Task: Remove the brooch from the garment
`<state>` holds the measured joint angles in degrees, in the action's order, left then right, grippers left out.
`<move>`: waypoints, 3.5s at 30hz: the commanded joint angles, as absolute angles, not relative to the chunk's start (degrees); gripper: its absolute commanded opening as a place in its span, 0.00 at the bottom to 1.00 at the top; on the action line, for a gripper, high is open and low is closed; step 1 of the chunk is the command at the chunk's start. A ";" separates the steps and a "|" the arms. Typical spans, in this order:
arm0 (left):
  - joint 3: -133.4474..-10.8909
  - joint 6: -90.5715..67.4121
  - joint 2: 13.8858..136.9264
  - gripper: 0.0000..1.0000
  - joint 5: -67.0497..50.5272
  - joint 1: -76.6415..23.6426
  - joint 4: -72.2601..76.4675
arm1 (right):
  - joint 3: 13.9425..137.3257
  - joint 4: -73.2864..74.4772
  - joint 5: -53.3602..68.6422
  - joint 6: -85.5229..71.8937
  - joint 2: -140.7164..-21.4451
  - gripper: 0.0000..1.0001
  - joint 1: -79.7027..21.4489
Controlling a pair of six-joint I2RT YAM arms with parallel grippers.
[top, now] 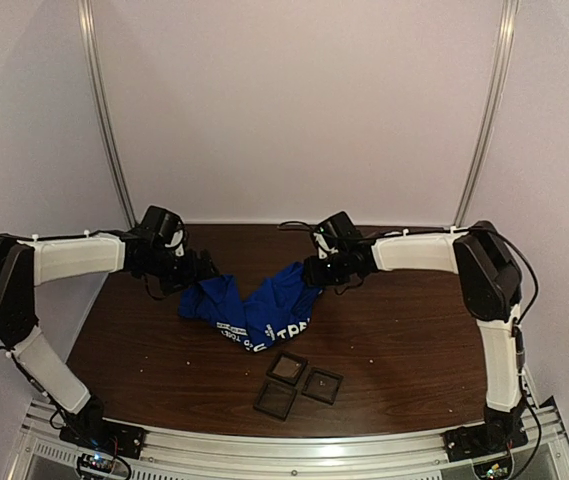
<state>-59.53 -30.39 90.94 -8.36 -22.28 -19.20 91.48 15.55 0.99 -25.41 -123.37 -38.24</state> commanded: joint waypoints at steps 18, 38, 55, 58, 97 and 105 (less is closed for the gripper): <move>-60.27 -33.61 95.60 0.02 -7.82 -23.02 -20.38 | 93.46 10.83 7.02 -29.15 -125.84 0.00 -36.36; -72.65 -26.47 53.97 0.00 -5.17 -12.61 -28.51 | 80.73 3.15 -15.07 -21.15 -75.70 0.00 -30.85; -65.61 -28.88 60.03 0.00 -11.61 -11.87 -27.70 | 75.72 1.23 -8.91 -22.10 -73.04 0.00 -30.99; -64.97 -28.95 63.38 0.00 -8.35 -11.79 -28.16 | 75.14 0.20 -6.84 -22.96 -75.73 0.00 -32.27; -77.84 -27.71 81.04 0.87 -10.61 -8.17 -30.25 | 81.38 10.70 -6.81 -25.11 -93.21 0.88 -28.44; -59.88 -35.87 72.37 0.92 -15.00 -10.23 -19.89 | 66.17 11.90 -5.99 -27.06 -89.00 0.92 -28.18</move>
<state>-66.24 -30.98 74.08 -11.46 -8.54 -28.01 71.61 10.98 -8.32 -25.47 -88.49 -28.29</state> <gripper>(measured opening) 0.922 0.946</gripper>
